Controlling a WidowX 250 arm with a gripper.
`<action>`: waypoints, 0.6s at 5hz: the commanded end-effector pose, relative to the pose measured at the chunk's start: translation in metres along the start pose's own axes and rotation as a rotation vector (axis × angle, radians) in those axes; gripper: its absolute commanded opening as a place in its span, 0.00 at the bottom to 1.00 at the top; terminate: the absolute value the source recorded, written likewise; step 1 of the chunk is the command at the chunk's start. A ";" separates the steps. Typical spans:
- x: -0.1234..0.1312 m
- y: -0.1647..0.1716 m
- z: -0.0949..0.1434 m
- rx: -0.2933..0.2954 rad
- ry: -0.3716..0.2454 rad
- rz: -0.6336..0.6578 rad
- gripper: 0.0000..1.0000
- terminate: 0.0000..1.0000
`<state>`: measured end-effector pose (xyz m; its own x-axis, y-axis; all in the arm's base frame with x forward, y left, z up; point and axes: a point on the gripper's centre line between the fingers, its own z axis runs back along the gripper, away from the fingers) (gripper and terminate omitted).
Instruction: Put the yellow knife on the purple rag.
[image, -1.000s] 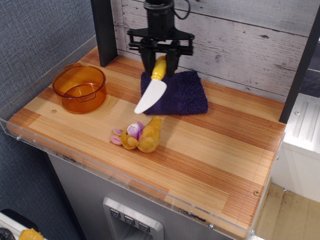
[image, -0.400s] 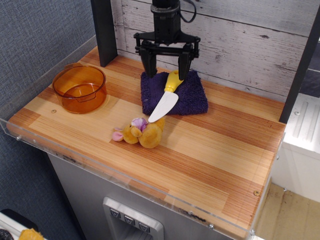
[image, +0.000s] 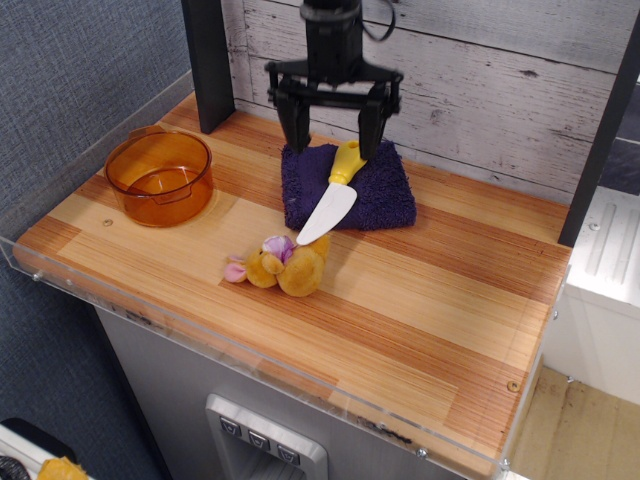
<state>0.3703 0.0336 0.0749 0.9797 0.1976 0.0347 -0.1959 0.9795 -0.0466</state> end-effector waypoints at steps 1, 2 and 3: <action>-0.037 -0.006 0.058 -0.006 -0.080 -0.043 1.00 0.00; -0.059 -0.004 0.077 -0.003 -0.085 -0.088 1.00 0.00; -0.075 0.002 0.085 0.003 -0.092 -0.099 1.00 0.00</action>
<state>0.2963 0.0268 0.1459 0.9910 0.1011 0.0879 -0.0982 0.9945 -0.0369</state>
